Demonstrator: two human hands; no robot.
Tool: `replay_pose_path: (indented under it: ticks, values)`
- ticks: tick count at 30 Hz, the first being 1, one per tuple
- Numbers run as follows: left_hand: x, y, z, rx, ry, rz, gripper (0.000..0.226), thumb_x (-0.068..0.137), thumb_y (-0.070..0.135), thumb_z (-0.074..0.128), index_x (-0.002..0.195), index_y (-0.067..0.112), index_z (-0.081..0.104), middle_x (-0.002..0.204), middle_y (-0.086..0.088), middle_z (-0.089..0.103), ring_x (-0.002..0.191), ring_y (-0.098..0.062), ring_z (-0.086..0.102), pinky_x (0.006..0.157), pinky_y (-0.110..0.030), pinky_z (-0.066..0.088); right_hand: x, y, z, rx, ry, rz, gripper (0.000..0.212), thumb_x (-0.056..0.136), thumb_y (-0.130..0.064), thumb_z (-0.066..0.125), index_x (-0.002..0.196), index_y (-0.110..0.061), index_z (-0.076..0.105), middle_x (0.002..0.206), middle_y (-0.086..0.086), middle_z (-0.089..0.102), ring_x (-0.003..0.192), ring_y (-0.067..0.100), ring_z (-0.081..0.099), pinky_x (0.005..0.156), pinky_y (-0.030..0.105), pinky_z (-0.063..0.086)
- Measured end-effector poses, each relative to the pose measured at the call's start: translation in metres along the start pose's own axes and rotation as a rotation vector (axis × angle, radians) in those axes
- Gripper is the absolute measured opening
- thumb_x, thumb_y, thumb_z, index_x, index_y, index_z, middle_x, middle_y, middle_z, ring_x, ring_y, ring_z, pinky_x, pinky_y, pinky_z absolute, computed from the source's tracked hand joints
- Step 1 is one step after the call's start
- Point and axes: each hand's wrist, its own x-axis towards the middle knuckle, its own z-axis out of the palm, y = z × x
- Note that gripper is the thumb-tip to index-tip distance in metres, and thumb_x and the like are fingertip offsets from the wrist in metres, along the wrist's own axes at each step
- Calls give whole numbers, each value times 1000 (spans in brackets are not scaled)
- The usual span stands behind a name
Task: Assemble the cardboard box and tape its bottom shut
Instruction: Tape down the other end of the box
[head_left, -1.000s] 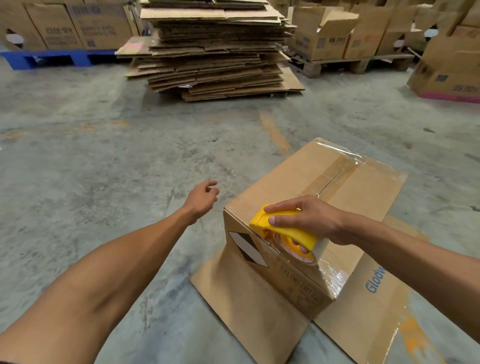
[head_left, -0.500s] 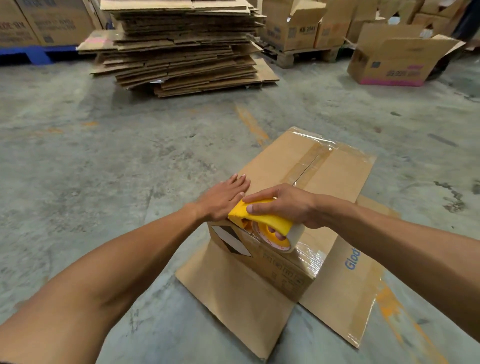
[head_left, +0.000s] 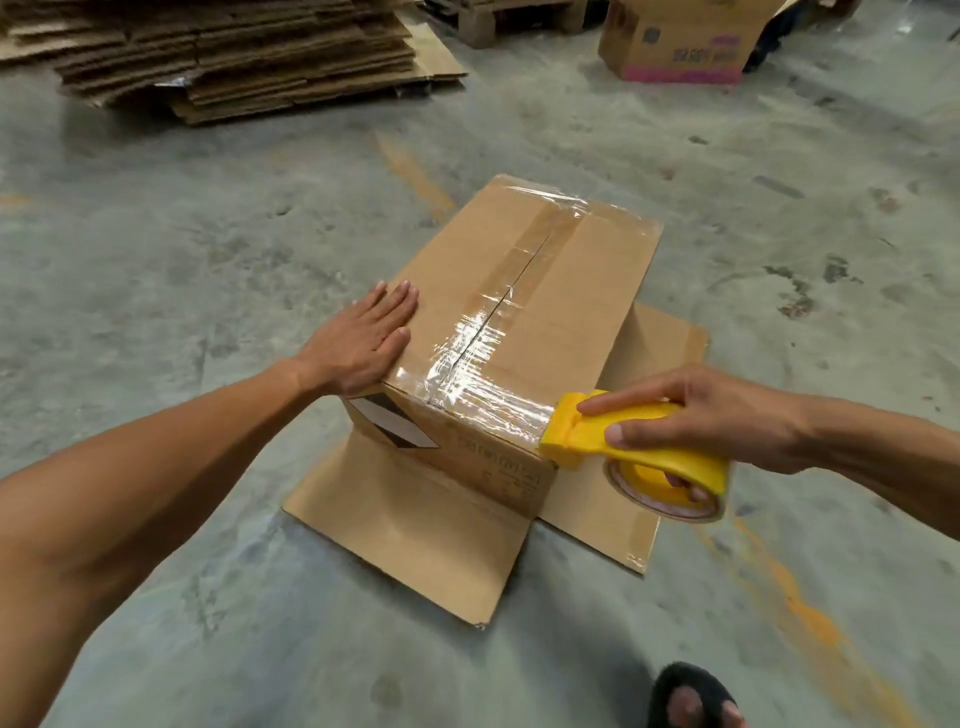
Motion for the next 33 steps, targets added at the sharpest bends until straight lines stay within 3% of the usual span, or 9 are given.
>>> replay_pose_path:
  ticks: [3,5,10,15,18,20,23,27,33]
  values:
    - [0,-2,1,2,-9,1,68,94,57,-2,153,22,-8,160,2,-12,146,-15,-18,121,-33,-7,-19,19,-10,-31,33,10,40,71,-58,76,110,-49,73,123,-13,67,102,13,68,86,31,59]
    - [0,-2,1,-4,-11,3,70,92,60,-4,152,24,-9,161,2,-12,147,-16,-18,122,-35,-6,-31,31,-16,1,23,39,51,62,-63,76,111,-49,73,119,-11,70,96,17,70,79,37,62]
    - [-2,6,-3,7,-21,-1,66,94,54,1,151,22,-10,158,3,-15,143,-12,-21,118,-29,-12,-41,43,-12,145,11,57,39,77,-42,79,116,-38,73,108,1,75,66,32,68,50,32,57]
    - [0,-2,0,-5,-42,-22,72,89,64,-4,151,28,-11,161,4,-13,147,-16,-18,123,-43,-1,-42,46,-7,180,11,57,36,85,-21,70,120,-29,72,94,10,76,48,18,62,42,26,53]
    - [0,-2,0,-4,-43,-24,71,89,65,-4,151,30,-11,161,5,-14,147,-17,-18,123,-45,0,-39,48,-7,113,13,59,36,78,-34,73,114,-39,74,109,3,75,72,28,71,59,32,59]
    - [1,-3,0,-5,-48,-24,71,89,65,-5,151,30,-12,161,5,-14,147,-17,-18,123,-46,1,-36,52,-8,84,33,57,36,76,-43,75,112,-43,74,116,-6,72,91,18,71,68,26,57]
    - [1,-3,1,-16,-51,-27,74,88,67,-5,152,30,-11,161,6,-13,148,-17,-18,123,-46,2,-28,59,-8,55,11,66,42,72,-54,78,112,-46,73,122,-9,68,99,15,69,75,26,58]
    - [1,-3,1,-26,-54,-28,74,87,68,-4,152,32,-11,161,7,-13,148,-16,-17,123,-46,2,-16,66,-7,51,9,65,38,74,-44,74,111,-42,74,123,-8,68,103,21,68,83,36,60]
    - [0,-1,2,-21,-43,-29,73,88,67,-5,151,32,-10,161,7,-12,147,-15,-18,123,-46,2,7,63,-6,266,-155,189,38,83,-33,71,121,-34,70,87,10,73,48,17,57,41,25,52]
